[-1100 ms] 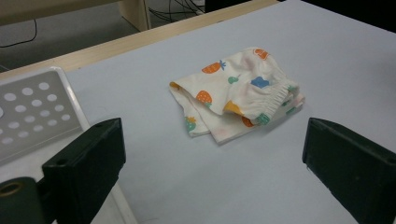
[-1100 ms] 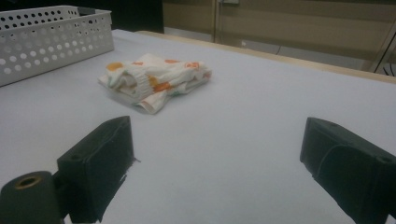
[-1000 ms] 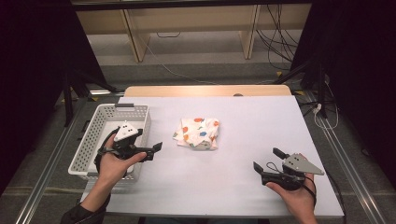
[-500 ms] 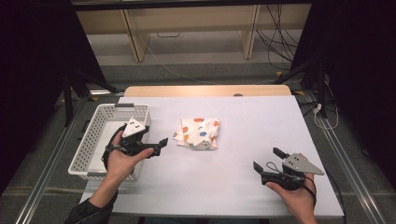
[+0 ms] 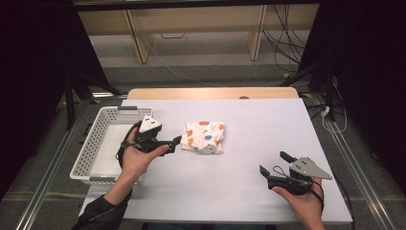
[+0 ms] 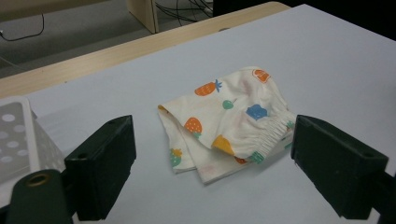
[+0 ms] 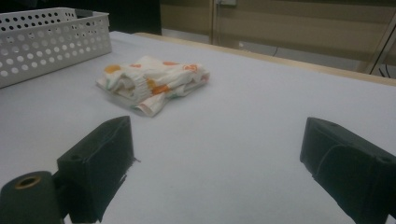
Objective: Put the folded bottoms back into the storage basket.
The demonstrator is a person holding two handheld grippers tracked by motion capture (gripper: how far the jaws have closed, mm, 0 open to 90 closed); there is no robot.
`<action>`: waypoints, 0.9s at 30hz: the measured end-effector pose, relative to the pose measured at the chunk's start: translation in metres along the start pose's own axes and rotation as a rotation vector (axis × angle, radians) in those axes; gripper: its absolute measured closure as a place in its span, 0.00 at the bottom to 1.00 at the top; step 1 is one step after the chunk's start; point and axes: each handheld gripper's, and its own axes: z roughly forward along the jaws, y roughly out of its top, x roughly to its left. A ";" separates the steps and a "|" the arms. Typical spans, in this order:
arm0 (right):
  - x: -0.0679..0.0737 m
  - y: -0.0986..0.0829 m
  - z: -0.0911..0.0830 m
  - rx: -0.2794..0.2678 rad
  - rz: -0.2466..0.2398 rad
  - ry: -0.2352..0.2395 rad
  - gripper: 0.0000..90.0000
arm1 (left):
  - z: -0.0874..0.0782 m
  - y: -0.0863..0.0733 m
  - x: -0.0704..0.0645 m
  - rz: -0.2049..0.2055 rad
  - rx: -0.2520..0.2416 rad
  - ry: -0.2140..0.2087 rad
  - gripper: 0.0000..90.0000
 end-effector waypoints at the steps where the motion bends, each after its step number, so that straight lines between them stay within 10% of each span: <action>1: 0.000 0.000 0.000 -0.003 0.000 0.000 0.11 | 0.003 0.001 -0.001 0.002 0.002 0.001 0.15; 27: -0.001 0.000 0.000 -0.004 0.004 0.001 0.11 | 0.092 0.012 -0.010 0.002 0.169 0.047 0.17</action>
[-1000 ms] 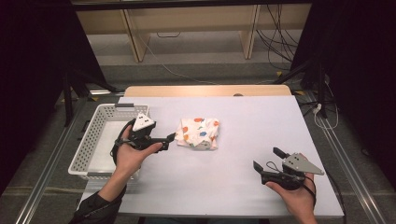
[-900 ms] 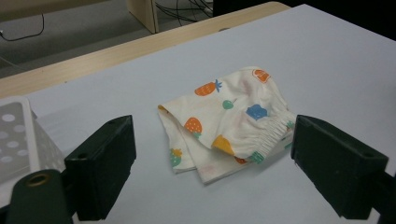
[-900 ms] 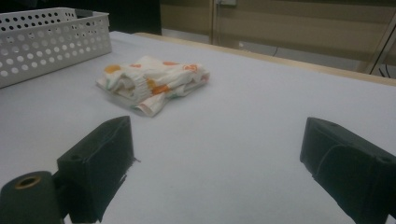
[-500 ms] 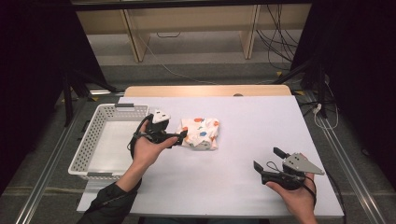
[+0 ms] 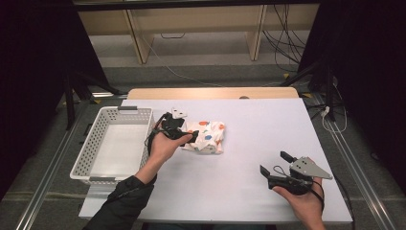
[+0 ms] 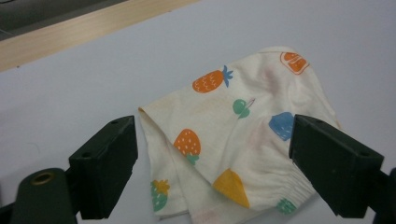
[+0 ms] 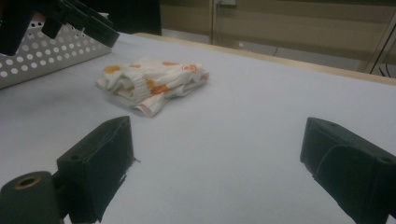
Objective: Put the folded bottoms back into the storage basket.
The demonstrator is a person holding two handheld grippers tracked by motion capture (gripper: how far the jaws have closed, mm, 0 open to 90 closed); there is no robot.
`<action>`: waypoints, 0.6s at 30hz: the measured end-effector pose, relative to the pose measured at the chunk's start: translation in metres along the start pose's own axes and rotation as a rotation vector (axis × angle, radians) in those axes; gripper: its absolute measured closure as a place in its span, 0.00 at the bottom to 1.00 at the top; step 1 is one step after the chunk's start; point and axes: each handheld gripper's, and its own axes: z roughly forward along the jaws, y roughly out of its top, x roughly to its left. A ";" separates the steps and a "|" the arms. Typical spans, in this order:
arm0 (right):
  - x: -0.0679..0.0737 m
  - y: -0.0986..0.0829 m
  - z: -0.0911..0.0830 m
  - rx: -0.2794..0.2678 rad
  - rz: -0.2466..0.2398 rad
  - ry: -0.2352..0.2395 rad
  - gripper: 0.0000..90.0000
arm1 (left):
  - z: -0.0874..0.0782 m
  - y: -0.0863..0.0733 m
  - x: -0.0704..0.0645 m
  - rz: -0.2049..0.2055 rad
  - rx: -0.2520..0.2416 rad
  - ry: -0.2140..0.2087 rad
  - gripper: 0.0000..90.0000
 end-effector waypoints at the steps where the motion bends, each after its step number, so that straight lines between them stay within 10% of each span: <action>1: 0.000 0.000 0.000 0.000 0.000 0.000 0.11 | 0.000 0.000 0.000 0.000 0.000 0.000 0.17; 18: 0.000 0.000 -0.001 0.017 -0.004 -0.005 0.11 | 0.045 -0.007 0.013 -0.093 0.097 0.036 0.18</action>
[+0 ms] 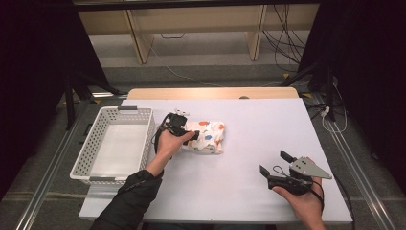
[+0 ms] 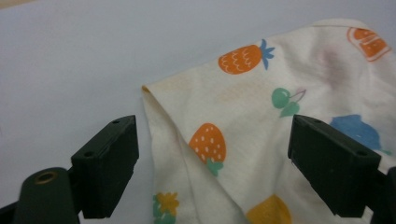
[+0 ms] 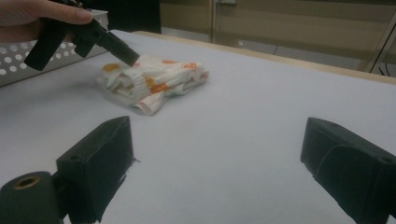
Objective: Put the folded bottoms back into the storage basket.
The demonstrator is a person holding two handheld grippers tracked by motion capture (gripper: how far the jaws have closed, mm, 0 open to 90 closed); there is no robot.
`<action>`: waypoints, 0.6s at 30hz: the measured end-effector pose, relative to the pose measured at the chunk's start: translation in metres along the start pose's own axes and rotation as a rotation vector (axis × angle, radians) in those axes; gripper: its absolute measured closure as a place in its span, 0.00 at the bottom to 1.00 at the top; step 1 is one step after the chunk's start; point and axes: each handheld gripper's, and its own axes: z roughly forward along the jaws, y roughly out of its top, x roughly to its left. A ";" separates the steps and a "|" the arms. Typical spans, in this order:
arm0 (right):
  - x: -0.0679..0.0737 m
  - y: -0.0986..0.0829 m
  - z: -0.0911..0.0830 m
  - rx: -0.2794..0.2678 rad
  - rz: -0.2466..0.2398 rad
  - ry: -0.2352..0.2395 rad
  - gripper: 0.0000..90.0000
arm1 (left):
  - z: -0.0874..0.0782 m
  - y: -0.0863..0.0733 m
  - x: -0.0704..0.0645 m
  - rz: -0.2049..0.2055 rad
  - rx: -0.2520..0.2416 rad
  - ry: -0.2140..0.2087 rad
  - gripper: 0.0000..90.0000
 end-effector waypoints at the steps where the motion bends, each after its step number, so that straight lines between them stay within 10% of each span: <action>1: 0.000 0.000 0.000 -0.004 0.001 0.003 0.11 | 0.004 -0.001 0.000 -0.007 0.007 0.000 0.17; 14: 0.000 -0.001 0.002 -0.010 0.000 0.004 0.11 | 0.018 -0.011 -0.002 -0.007 0.045 0.000 0.19; 18: 0.001 -0.001 0.002 0.000 -0.004 0.005 0.11 | 0.016 -0.012 -0.012 0.005 0.018 -0.005 0.39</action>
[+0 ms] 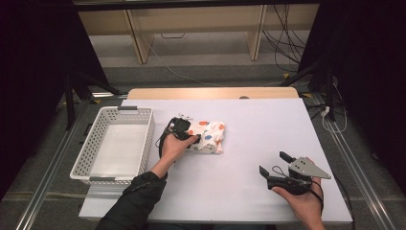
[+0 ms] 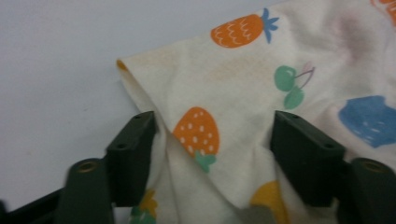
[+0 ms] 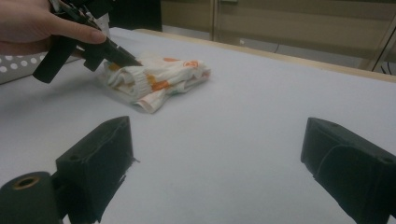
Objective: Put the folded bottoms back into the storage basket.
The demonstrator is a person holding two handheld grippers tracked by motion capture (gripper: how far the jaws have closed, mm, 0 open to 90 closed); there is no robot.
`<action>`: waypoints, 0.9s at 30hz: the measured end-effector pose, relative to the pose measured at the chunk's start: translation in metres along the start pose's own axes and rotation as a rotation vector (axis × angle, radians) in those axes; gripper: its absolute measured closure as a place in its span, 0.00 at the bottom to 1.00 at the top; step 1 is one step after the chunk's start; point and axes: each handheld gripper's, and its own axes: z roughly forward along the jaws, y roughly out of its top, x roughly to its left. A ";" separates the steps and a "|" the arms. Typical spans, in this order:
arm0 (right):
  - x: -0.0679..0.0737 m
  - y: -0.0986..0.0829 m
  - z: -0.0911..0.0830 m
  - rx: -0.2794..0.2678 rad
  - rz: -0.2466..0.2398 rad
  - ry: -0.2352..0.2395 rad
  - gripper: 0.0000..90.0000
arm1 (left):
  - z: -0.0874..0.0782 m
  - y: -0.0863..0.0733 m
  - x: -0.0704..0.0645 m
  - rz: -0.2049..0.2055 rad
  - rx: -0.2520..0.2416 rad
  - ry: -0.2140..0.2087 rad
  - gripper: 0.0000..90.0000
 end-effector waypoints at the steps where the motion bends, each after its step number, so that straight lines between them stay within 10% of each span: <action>1: 0.000 0.000 0.000 -0.001 -0.001 0.001 0.11 | 0.000 -0.001 -0.003 -0.004 -0.009 0.000 0.45; 8: 0.001 -0.001 0.001 -0.005 0.000 0.004 0.11 | -0.002 -0.001 -0.017 -0.013 -0.016 -0.027 0.87; 27: -0.001 -0.002 0.000 0.008 0.000 -0.005 0.11 | -0.028 -0.008 -0.023 0.072 -0.191 -0.062 0.92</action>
